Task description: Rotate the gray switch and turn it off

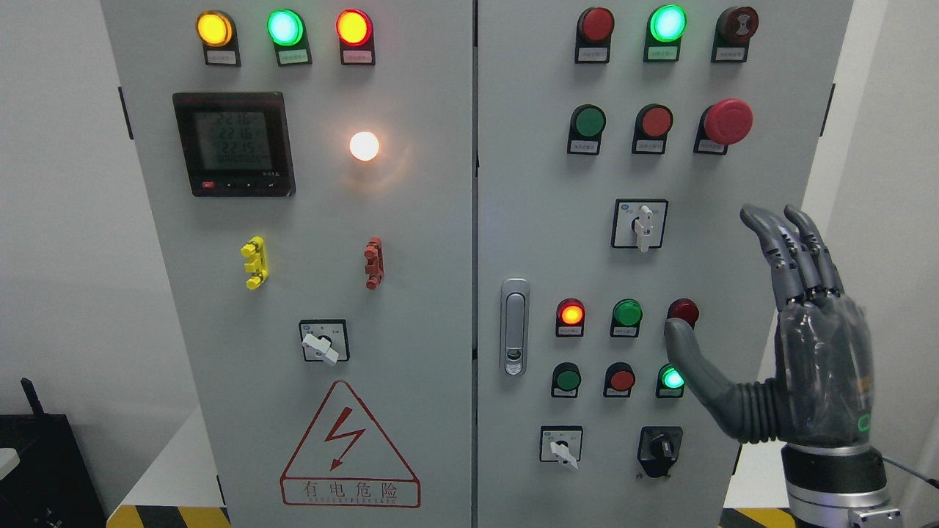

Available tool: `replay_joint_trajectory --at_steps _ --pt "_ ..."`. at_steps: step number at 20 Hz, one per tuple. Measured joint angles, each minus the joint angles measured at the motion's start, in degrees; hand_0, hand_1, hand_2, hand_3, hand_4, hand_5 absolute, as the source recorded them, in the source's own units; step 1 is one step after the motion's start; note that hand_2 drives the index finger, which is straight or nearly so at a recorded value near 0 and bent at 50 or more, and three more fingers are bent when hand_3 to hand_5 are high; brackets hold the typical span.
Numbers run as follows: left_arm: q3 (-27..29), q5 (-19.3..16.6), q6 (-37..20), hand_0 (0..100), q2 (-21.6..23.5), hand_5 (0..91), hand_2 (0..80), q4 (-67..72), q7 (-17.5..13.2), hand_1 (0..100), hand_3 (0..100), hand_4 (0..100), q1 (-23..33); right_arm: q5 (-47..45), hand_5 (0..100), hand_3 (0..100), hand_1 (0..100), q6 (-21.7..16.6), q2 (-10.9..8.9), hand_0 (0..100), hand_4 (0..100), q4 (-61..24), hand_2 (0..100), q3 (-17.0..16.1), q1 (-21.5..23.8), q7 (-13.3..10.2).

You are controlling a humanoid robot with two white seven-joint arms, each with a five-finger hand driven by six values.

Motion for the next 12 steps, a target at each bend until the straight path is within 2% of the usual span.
replay_joint_trajectory --at_steps 12 --pt "0.0 0.0 0.0 12 0.0 0.0 0.0 0.0 0.3 39 0 0 0.0 0.0 0 0 31 -0.1 -0.46 24 0 -1.3 1 -1.2 1.4 0.2"
